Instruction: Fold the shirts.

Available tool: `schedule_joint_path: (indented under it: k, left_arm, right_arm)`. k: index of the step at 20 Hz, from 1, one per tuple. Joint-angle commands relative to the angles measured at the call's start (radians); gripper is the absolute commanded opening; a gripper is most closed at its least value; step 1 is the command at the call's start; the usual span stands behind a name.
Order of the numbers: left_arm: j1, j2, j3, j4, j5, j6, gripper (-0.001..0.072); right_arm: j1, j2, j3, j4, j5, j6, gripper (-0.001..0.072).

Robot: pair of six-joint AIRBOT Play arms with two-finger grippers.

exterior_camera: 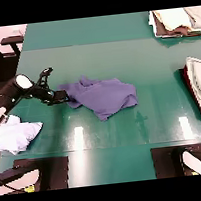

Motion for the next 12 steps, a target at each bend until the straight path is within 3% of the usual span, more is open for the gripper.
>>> schedule_joint_path:
  k: [1, 3, 5, 6, 12]
  left_arm:
    - [-0.046, -0.023, -0.060, -0.077, 0.150, 0.013, 0.0585]
    - [-0.078, -0.038, -0.060, -0.081, 0.204, 0.002, 0.0554]
    - [-0.082, -0.040, -0.057, -0.096, 0.216, 0.005, 0.0147]
    - [-0.082, -0.039, -0.046, -0.091, 0.212, 0.006, 0.0030]
    - [-0.082, 0.058, 0.169, 0.068, 0.114, 0.006, 0.0023]
  right_arm:
    - [-0.001, 0.000, 0.000, 0.000, 0.006, 0.000, 0.0016]
    - [-0.001, -0.001, 0.000, 0.000, 0.007, 0.000, 0.0016]
    - [-0.001, -0.001, 0.000, 0.000, 0.013, 0.000, 0.0016]
    - [-0.001, -0.001, -0.001, -0.002, 0.024, 0.000, 0.0017]
    - [-0.001, -0.102, -0.117, 0.008, 0.268, 0.000, 0.0017]
